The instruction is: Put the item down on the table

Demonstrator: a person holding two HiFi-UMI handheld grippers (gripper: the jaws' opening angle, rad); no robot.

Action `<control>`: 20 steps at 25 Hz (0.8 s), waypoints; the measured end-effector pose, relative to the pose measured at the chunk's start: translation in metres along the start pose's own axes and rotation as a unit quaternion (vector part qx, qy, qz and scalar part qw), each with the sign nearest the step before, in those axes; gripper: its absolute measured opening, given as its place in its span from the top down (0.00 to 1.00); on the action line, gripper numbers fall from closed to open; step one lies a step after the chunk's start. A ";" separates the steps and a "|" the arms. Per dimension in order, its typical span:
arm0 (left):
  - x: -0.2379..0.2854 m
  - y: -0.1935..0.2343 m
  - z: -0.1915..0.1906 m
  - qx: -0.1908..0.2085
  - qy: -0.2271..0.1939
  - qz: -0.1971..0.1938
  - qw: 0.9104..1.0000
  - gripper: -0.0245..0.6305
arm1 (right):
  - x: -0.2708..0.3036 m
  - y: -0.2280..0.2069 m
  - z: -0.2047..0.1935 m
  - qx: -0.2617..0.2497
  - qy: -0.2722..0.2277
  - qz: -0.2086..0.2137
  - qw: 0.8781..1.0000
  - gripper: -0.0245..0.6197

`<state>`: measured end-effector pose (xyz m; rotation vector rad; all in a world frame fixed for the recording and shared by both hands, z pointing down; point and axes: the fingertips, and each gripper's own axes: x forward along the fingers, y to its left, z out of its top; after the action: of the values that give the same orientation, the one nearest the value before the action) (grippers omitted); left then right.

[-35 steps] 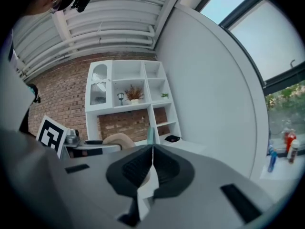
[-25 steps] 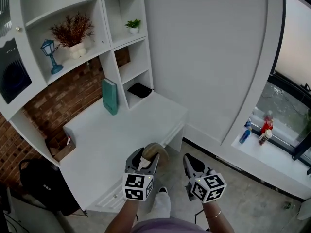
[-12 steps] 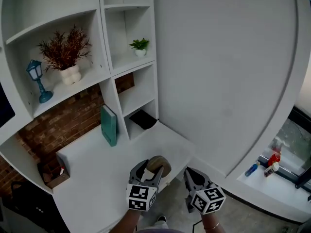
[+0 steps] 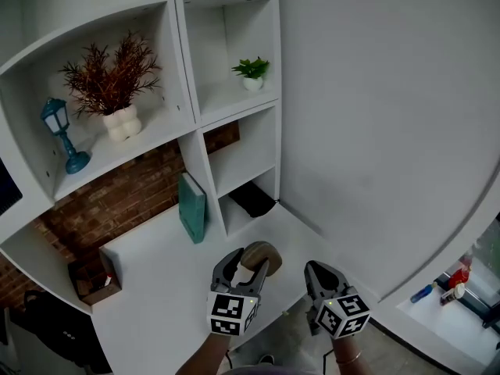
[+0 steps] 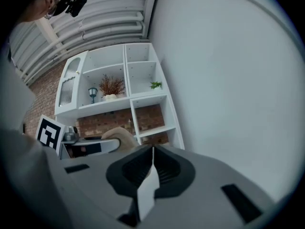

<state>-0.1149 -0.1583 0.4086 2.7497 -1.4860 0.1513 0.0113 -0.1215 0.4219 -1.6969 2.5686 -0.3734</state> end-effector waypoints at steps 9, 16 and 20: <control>0.044 0.019 0.025 0.058 -0.008 0.063 0.996 0.59 | 0.068 -0.024 0.034 -0.025 0.001 0.090 0.996 0.96; 0.085 0.023 0.063 0.126 -0.015 0.108 0.986 0.59 | 0.103 -0.050 0.064 -0.044 0.001 0.157 0.987 0.96; 0.101 0.025 0.081 0.186 -0.010 0.133 0.973 0.59 | 0.118 -0.056 0.072 -0.042 -0.002 0.190 0.981 0.96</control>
<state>-0.0744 -0.2604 0.3360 2.8029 -2.0133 0.4499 0.0267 -0.2630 0.3759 -1.1793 2.8549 -0.2431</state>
